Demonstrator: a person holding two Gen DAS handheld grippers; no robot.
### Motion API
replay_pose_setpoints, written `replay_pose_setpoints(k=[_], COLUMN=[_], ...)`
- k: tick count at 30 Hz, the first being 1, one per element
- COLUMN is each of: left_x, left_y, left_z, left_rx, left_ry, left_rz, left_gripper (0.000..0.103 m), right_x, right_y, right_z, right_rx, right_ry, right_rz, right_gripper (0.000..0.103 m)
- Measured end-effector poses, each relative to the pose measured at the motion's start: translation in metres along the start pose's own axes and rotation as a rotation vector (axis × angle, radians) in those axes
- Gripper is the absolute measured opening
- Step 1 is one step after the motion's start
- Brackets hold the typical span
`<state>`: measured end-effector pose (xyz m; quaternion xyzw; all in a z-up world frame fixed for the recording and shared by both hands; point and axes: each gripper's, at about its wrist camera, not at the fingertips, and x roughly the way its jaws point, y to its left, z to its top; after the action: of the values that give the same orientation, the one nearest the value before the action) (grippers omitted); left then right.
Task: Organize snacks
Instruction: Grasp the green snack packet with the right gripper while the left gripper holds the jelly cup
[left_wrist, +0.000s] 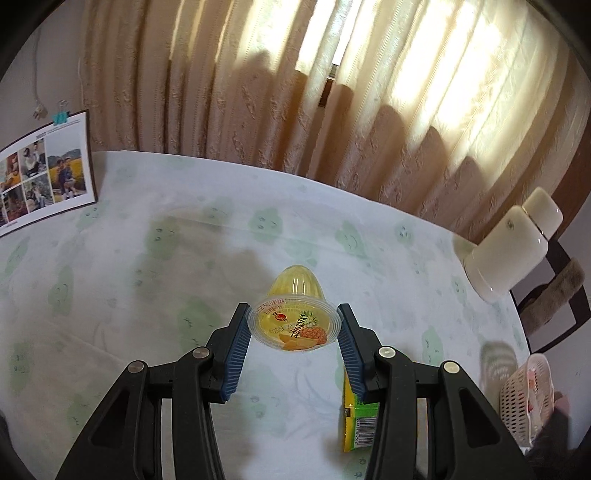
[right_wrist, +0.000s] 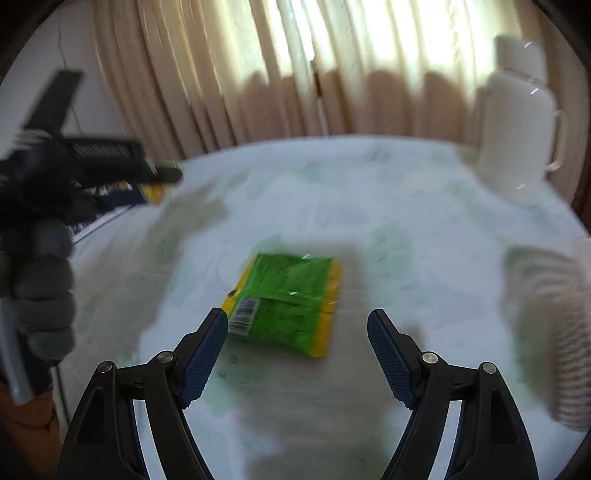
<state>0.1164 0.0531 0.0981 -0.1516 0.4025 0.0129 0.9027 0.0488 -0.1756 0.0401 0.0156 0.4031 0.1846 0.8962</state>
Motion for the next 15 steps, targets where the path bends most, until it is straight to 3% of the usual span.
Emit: replay_pose_setpoints(k=[3, 6, 9, 12, 15], left_x=[-0.003, -0.005, -0.005, -0.004, -0.004], left_y=[0.007, 0.013, 0.018, 0.019, 0.017], left_z=[0.004, 0.007, 0.008, 0.008, 0.007], left_rx=[-0.022, -0.042, -0.056, -0.063, -0.059], left_ry=[-0.004, -0.005, -0.003, 0.003, 0.004], left_rz=[-0.007, -0.010, -0.006, 0.000, 0.001], left_gripper=[0.042, 0.042, 0.042, 0.042, 0.042], right_x=[0.019, 0.022, 0.017, 0.015, 0.020], right_y=[0.011, 0.029, 0.045, 0.044, 0.029], right_z=[-0.004, -0.016, -0.022, -0.015, -0.001], right_rx=[0.002, -0.007, -0.041, -0.057, -0.067], right_ry=[0.053, 0.100, 0.150, 0.112, 0.056], right_rz=[0.029, 0.123, 0.275, 0.232, 0.083], right_gripper=[0.078, 0.079, 0.079, 0.079, 0.079])
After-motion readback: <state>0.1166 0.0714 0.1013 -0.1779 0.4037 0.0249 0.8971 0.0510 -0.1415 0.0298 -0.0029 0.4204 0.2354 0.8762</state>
